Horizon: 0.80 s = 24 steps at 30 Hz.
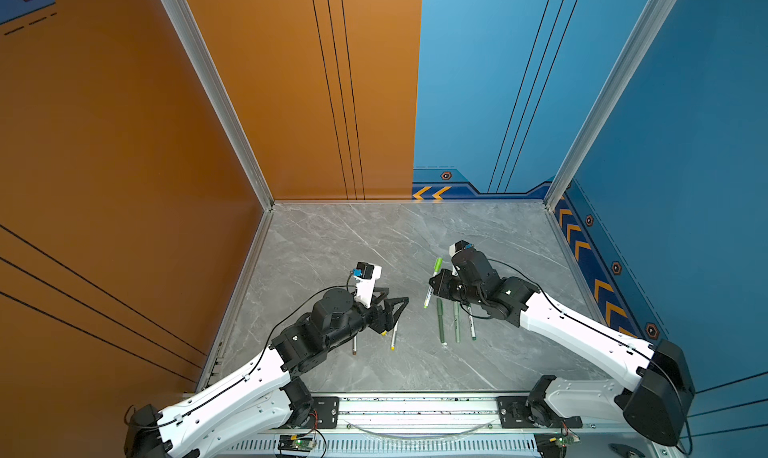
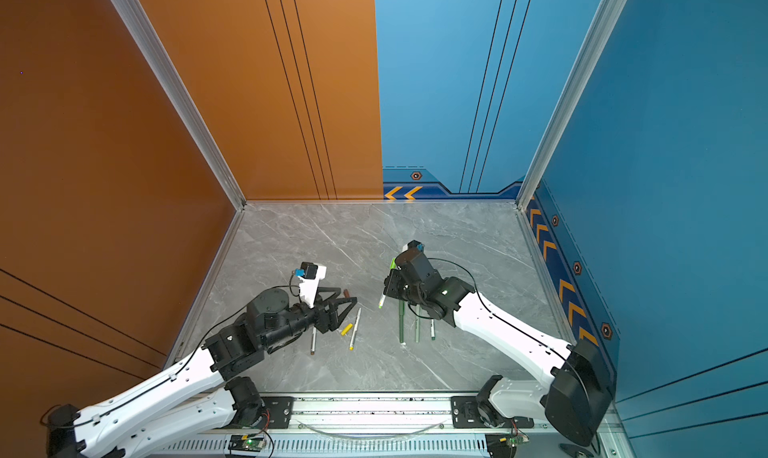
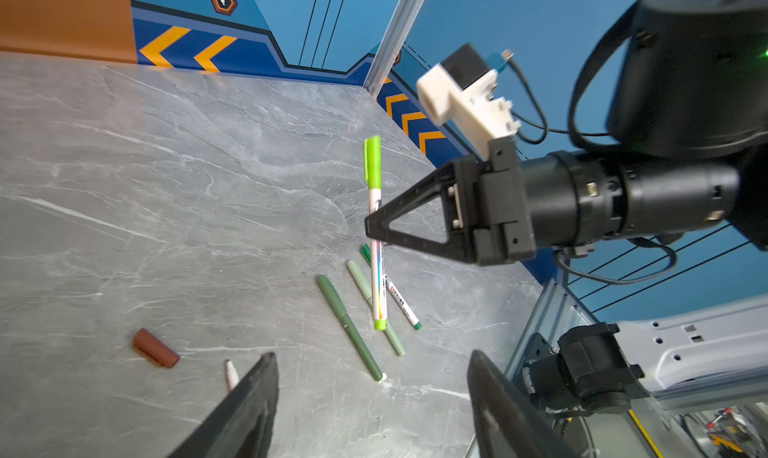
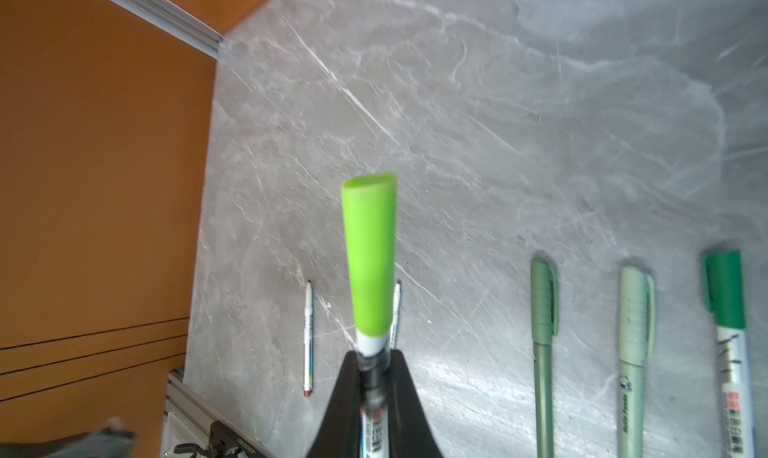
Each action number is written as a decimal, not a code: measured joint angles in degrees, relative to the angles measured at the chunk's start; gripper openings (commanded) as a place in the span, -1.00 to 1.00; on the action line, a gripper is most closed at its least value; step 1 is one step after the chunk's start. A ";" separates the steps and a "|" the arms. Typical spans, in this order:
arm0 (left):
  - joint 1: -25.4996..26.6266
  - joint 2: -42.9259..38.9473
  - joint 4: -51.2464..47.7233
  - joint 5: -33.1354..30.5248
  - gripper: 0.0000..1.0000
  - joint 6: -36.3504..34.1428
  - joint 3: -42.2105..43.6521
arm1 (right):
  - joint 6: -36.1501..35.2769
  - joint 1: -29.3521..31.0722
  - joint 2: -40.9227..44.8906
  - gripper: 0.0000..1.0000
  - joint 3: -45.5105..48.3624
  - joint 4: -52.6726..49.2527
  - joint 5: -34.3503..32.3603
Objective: Insert the pens into the pen caps
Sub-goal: 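Lower the capped white marker onto the table and open the right gripper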
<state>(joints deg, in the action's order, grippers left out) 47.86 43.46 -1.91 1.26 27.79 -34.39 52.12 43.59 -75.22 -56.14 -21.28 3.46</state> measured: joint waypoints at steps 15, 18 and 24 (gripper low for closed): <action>-3.74 -2.10 -5.44 -1.70 0.52 -0.55 0.13 | 0.20 3.37 -18.36 -1.00 0.92 -2.36 7.32; -3.98 -2.12 -5.46 -1.68 0.53 -0.52 0.15 | 0.20 3.37 -19.54 -1.00 0.02 -2.49 7.48; -4.42 -2.12 -5.64 -1.68 0.53 -0.37 0.15 | 0.17 3.34 -20.59 -1.00 -0.59 -2.56 7.50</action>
<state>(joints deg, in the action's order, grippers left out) 43.44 41.34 -7.55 -0.43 27.42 -34.24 52.29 46.94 -95.81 -56.73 -23.83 10.96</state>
